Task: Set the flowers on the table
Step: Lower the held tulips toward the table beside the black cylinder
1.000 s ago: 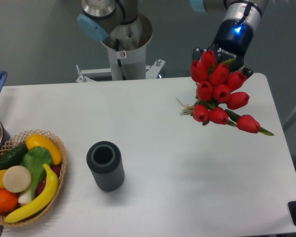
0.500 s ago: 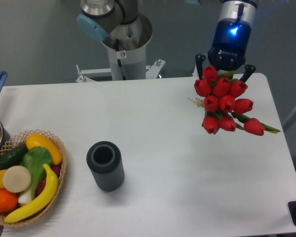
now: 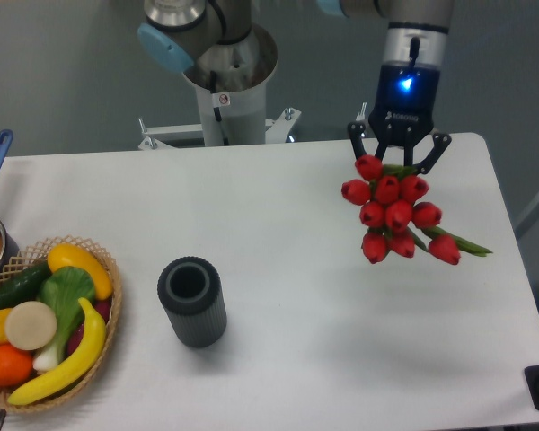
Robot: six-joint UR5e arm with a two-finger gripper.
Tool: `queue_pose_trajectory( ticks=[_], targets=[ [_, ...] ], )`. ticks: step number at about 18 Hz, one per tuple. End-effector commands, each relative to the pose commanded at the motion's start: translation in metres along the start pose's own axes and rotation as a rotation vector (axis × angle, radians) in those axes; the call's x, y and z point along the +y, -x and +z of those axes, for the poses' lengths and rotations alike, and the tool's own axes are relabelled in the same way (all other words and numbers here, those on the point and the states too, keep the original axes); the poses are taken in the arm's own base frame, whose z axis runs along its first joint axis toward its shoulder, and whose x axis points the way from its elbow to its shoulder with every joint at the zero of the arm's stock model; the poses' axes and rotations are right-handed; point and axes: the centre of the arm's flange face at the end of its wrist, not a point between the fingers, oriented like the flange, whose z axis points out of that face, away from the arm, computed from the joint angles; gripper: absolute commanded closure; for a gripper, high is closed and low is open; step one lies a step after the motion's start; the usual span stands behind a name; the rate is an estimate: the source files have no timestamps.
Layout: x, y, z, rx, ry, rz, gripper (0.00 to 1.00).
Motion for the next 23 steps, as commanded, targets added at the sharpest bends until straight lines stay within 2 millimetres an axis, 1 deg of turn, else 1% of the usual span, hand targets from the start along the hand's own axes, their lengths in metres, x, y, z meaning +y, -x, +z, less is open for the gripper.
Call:
queue_pose_trajectory(
  ticks=[1,2,5,7,8,13,15,17,21,23],
  targets=[
    [-0.002,-0.004,0.005,0.001,0.027,0.019,0.6],
    [-0.002,-0.006,0.015,0.009,0.056,0.033,0.6],
    [0.005,-0.008,0.038,0.014,0.157,0.057,0.6],
    [0.001,-0.018,0.056,0.032,0.212,0.095,0.6],
    [0.002,-0.019,0.063,0.035,0.236,0.105,0.6],
    [0.011,-0.028,0.097,0.056,0.361,0.138,0.6],
    [0.015,-0.028,0.107,0.067,0.383,0.14,0.6],
    [0.015,-0.032,0.12,0.089,0.39,0.147,0.6],
    [0.025,-0.039,0.155,0.15,0.413,0.147,0.6],
    [0.027,-0.042,0.163,0.165,0.417,0.148,0.59]
  ],
)
